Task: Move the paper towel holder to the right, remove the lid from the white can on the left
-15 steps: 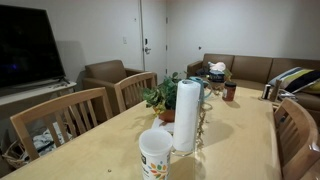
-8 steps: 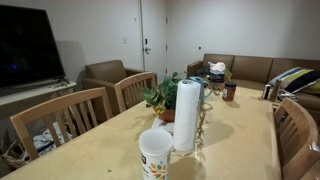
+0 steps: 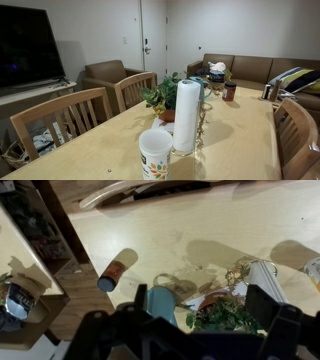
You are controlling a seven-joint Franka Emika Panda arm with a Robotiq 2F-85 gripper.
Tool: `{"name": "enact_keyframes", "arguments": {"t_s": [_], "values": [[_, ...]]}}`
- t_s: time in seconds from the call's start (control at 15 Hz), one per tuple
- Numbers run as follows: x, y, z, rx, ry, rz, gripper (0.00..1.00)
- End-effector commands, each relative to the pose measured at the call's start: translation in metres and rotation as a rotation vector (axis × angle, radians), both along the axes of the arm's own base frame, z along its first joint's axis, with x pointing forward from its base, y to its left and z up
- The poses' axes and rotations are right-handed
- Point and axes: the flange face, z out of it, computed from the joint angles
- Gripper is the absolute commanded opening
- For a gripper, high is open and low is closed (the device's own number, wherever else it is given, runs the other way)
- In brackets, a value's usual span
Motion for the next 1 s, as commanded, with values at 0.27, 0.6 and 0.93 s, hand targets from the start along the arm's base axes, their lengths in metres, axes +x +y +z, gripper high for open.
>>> {"name": "enact_keyframes", "arguments": {"t_s": [0.27, 0.6, 0.93], "values": [[-0.002, 0.078, 0.054, -0.258, -0.073, 0.321, 1.00], [0.012, 0.136, 0.070, -0.312, -0.195, 0.569, 1.00], [0.031, 0.163, 0.064, -0.335, -0.272, 0.839, 1.00]]}}
